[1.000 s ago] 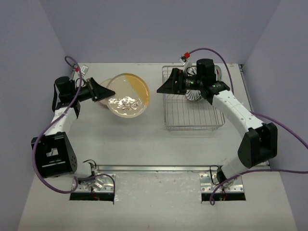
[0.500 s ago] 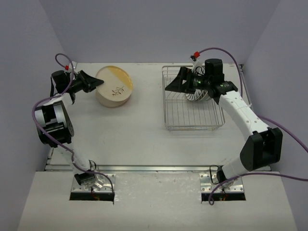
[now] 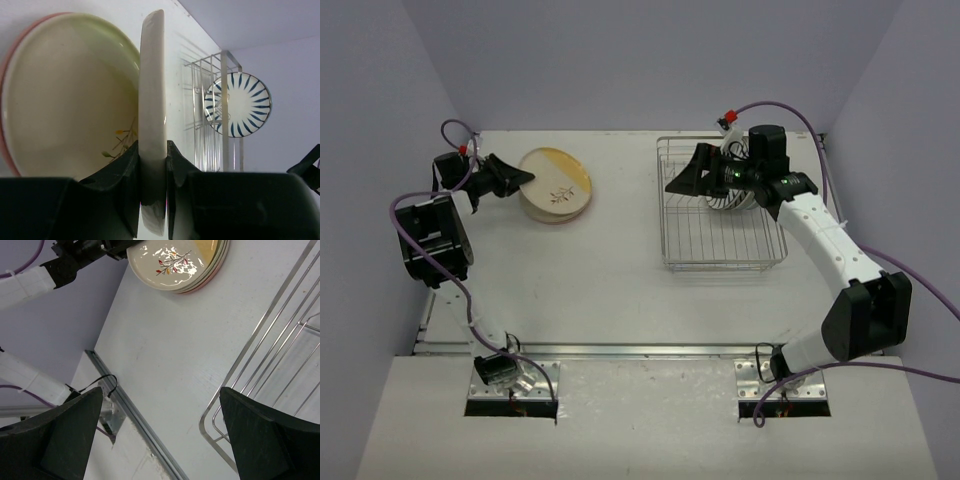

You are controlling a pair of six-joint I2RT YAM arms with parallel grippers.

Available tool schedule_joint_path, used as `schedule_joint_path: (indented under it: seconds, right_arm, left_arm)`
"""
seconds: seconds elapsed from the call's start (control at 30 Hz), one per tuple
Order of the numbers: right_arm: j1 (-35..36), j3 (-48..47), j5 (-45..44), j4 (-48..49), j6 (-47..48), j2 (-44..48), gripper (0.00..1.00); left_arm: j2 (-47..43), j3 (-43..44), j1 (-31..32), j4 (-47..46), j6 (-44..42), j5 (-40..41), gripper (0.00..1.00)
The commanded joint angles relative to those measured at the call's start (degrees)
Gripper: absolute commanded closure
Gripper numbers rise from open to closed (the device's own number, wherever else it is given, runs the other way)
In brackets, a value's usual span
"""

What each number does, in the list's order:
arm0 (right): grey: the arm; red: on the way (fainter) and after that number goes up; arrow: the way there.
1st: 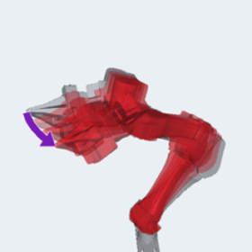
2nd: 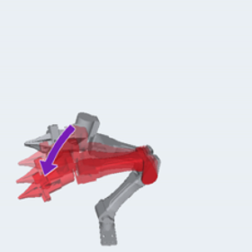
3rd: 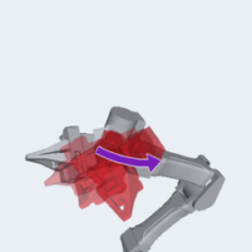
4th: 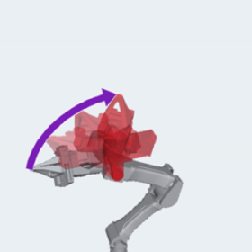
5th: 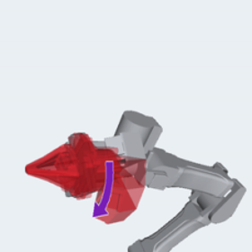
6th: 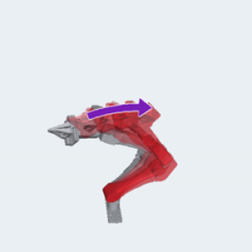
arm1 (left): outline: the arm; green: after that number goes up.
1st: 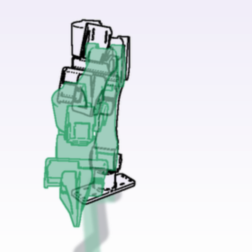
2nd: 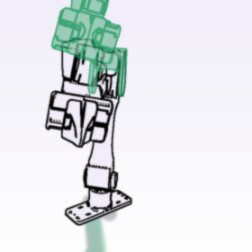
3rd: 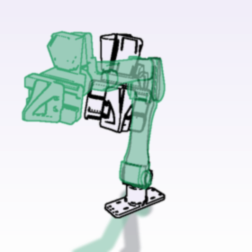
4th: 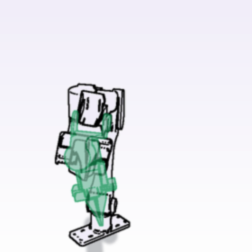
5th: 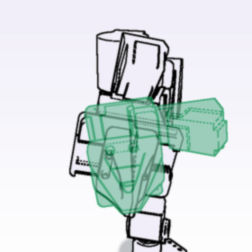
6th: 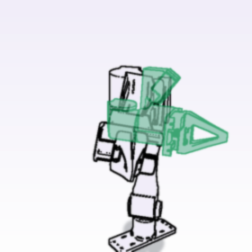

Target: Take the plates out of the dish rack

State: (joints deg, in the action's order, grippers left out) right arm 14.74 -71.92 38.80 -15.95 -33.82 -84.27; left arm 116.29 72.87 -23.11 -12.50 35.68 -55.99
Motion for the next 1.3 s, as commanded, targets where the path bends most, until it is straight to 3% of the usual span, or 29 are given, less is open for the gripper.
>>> schedule_joint_path:
  seconds: [0.0, 0.17, 0.43, 0.77, 1.03, 1.17, 1.27]
  right_arm:
    - [-0.15, 0.15, 0.93, 0.88, 1.17, 1.69, 0.01]
    - [-0.07, 0.1, 0.93, 0.3, 1.48, 1.83, 0.01]
    - [-0.11, -0.2, 1.23, -0.05, 1.6, 1.83, 0.01]
    - [-0.08, -0.16, 1.17, -0.06, 1.49, 1.92, 0.01]
    - [-0.15, -0.59, 0.46, -0.47, 1.81, 1.82, 0.01]
    - [-0.15, -1.07, -3.94, -2.29, 3.39, 2.29, 0.01]
    - [-0.09, -2.5, -13.81, -4.88, 5.9, 3.0, 0.01]
  left_arm:
    - [-0.02, 5.52, -1.06, -0.3, -4.33, -1.76, 1.0]
    - [1.06, 6.25, -0.97, 4.92, -10.64, 1.33, 0.96]
    - [0.54, 7.32, -0.83, 18.92, -25.09, 16.52, 0.68]
    - [-2.82, 7.58, 2.7, 22.99, -34.31, 28.78, 0.47]
    - [-7.25, 5.12, 10.39, 22.64, -42.21, 47.2, 0.3]
    - [-7.95, 5.61, 11.03, 22.87, -41.41, 52.46, 0.22]
    - [-9.83, 5.84, 11.01, 23.05, -41.33, 54.99, 0.2]
